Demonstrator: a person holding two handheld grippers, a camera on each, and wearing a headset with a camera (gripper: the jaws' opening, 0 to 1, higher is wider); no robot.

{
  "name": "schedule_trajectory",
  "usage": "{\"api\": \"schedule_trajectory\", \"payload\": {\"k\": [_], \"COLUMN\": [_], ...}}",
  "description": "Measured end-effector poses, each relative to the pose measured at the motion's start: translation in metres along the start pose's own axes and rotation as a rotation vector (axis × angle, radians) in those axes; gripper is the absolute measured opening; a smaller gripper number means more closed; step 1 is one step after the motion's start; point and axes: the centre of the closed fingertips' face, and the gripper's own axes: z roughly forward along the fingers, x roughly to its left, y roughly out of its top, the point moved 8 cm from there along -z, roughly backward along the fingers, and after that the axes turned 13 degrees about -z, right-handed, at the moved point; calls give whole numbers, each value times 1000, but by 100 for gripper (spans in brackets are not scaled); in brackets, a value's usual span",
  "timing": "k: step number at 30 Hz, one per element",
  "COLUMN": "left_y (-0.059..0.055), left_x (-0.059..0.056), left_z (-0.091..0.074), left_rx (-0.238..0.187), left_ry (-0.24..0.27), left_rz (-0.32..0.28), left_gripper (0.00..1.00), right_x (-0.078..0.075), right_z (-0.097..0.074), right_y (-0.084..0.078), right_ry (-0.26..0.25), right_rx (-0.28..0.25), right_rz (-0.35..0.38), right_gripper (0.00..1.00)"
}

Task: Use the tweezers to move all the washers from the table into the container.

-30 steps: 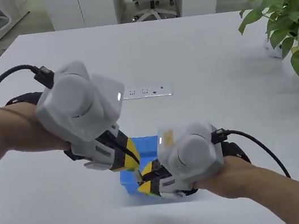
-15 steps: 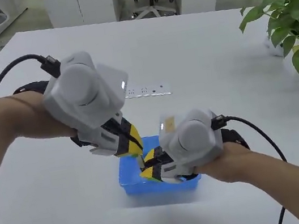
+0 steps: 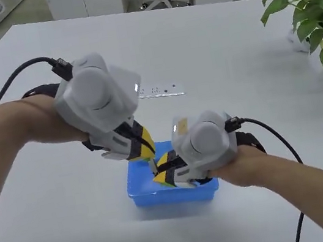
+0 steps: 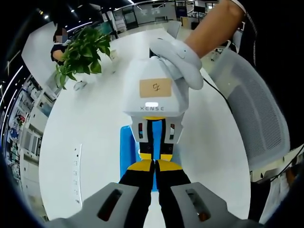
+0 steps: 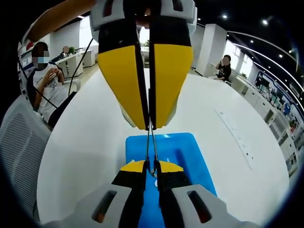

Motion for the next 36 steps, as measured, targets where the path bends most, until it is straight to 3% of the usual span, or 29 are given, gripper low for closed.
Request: {"api": "schedule_trajectory", "payload": {"k": [14,36], "left_y": [-8,-13], "left_x": [16,17], "left_z": [15,21], "left_rx": [12,19], "left_ry": [10,-2], "left_rz": [-1,-6], "left_gripper": [5,5], "right_x": [-12,-11], "right_z": [13,16], "right_y": [-14,-21], "right_ry": [3,13], "right_rx": [24,41], "right_rz": [15,14], "right_gripper": [10,11]}}
